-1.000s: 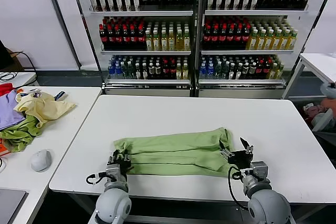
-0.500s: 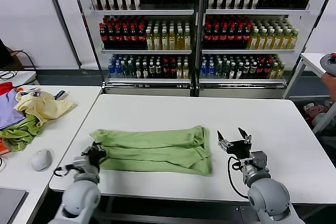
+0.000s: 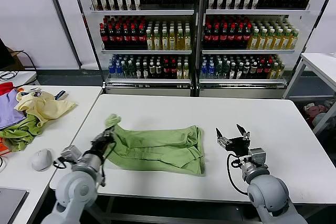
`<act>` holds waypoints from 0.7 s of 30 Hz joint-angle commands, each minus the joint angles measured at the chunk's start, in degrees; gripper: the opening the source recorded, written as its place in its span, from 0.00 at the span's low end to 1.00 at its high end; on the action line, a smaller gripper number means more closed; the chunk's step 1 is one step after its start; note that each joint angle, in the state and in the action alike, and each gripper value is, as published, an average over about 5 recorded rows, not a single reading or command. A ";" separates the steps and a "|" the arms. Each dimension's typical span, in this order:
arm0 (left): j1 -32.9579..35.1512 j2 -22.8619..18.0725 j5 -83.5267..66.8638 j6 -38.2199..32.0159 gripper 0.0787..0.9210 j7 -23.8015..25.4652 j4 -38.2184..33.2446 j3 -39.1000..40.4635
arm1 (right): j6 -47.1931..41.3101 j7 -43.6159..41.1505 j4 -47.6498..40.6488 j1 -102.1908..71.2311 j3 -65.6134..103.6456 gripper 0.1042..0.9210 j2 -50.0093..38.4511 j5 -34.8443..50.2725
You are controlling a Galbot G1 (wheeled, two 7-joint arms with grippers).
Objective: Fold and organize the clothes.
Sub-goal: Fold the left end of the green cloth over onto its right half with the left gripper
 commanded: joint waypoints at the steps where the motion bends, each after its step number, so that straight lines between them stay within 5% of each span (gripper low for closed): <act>1: -2.85 -7.28 -10.51 -0.68 0.07 0.45 -1.15 11.34 | 0.21 0.04 -0.76 0.62 -0.24 0.88 0.11 -0.07; 17: -9.72 -14.27 6.58 -1.69 0.08 2.57 11.38 24.05 | -0.15 0.47 -3.33 2.53 -2.20 0.88 2.62 0.80; 21: -10.76 -15.77 8.79 -1.70 0.15 3.66 13.68 25.10 | -0.21 0.48 -3.72 3.23 -2.41 0.88 2.57 1.01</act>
